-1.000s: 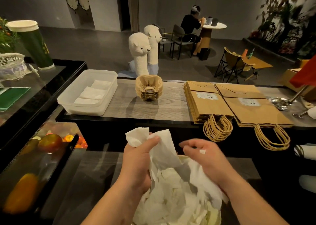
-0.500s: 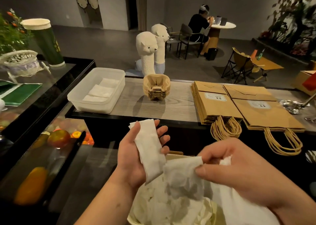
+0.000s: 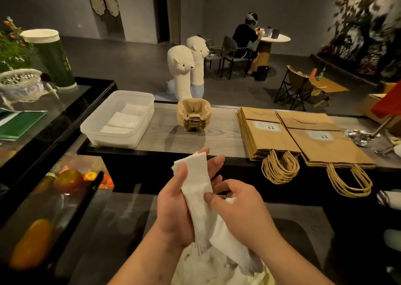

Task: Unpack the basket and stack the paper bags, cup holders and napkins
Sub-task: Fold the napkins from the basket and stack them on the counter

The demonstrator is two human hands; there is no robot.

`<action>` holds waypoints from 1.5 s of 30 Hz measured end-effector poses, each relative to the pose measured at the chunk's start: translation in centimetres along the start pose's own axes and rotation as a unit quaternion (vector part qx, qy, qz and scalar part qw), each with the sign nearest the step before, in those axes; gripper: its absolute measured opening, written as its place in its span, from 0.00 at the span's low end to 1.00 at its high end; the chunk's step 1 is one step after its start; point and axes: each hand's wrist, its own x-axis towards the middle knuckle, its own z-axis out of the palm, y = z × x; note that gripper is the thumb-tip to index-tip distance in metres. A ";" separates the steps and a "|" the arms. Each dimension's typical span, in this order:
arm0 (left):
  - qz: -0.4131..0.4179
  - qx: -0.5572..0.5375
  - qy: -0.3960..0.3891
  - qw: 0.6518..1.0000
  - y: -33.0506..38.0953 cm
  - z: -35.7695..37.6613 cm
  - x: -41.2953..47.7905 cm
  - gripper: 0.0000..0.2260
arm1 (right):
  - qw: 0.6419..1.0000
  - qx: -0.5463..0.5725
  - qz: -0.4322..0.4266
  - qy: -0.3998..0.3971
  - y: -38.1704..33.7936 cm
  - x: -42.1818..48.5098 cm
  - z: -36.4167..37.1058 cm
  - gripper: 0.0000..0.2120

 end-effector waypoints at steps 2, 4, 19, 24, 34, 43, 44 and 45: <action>0.027 0.031 0.003 0.999 -0.1 0.0 -0.1 0.27 | 1.000 0.001 0.030 -0.007 0.2 0.0 0.6 0.07; 0.040 0.032 0.005 0.999 -0.2 -0.1 -0.1 0.23 | 0.998 0.019 0.053 -0.021 0.4 -0.1 1.1 0.10; 0.038 -0.021 0.060 0.997 0.9 -1.4 0.1 0.21 | 0.996 0.054 -0.059 -0.029 -0.2 -2.2 -0.3 0.13; -0.132 -0.050 0.031 0.989 -1.2 -3.0 -0.1 0.29 | 0.989 0.104 -0.096 -0.046 -2.1 -2.3 -2.5 0.13; -0.152 -0.176 -0.073 0.970 -3.3 -4.4 -0.6 0.40 | 0.998 -0.063 0.021 0.017 1.0 1.1 -1.0 0.16; -0.132 -0.166 0.044 0.976 -3.3 -4.9 -0.8 0.44 | 0.804 0.530 0.270 -0.018 3.4 3.5 -3.5 0.20; -0.136 -0.180 0.051 0.973 -3.6 -5.1 -0.8 0.45 | 0.779 0.568 0.263 -0.033 3.7 3.4 -3.3 0.23; -0.139 -0.190 0.062 0.970 -3.7 -5.0 -0.9 0.46 | 0.764 0.589 0.262 -0.033 3.8 3.3 -3.2 0.27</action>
